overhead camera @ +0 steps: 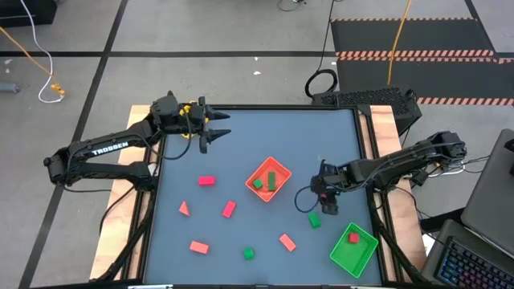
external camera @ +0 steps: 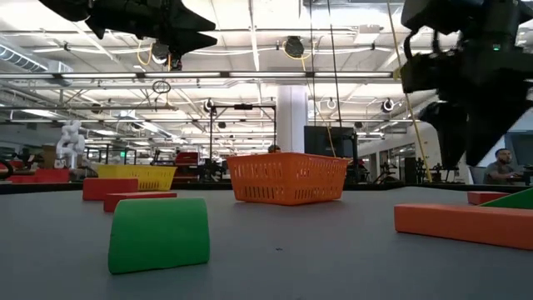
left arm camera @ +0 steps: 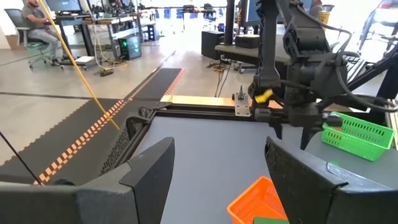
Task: Sort & place blocks by color
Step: Put the red block into the green bin
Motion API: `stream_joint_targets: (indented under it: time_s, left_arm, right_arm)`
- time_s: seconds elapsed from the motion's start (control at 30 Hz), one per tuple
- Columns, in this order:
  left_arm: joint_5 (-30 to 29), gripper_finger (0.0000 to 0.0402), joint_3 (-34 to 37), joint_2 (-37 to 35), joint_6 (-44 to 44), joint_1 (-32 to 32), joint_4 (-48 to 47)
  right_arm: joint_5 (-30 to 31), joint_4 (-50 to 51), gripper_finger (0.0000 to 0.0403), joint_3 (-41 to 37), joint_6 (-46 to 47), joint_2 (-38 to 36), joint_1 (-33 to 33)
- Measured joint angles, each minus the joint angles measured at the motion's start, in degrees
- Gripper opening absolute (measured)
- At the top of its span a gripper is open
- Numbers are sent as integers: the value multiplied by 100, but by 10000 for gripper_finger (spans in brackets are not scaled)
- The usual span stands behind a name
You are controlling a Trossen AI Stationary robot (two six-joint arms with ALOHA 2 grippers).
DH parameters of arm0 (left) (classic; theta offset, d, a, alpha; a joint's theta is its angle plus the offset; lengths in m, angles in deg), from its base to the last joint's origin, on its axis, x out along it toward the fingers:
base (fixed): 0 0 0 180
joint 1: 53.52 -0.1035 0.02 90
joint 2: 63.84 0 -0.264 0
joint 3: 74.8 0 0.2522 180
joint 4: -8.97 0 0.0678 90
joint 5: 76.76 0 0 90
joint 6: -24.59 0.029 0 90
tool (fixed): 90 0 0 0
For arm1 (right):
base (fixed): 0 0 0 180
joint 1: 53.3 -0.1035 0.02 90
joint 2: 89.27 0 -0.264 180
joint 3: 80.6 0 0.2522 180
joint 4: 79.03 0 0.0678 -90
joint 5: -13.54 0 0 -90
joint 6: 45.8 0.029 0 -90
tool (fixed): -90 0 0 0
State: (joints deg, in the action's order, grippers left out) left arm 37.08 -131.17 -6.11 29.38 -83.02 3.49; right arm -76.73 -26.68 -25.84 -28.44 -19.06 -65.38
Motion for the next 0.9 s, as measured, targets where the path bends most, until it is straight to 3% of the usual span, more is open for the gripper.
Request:
stream_joint_targets:
  time_s: [0.13,0.3,0.53,0.9]
  left_arm:
    - [0,251,0,0,81,1,-15]
    - [1,250,0,0,93,1,-108]
    - [0,250,0,0,94,0,-120]
    - [0,251,0,2,106,0,-127]
  right_arm:
    - [-135,-2,219,0,-1367,0,-4]
    - [66,228,219,0,-2355,0,-4]
    - [188,620,219,19,-2652,164,-2]
    - [174,694,219,10,-3292,1013,-34]
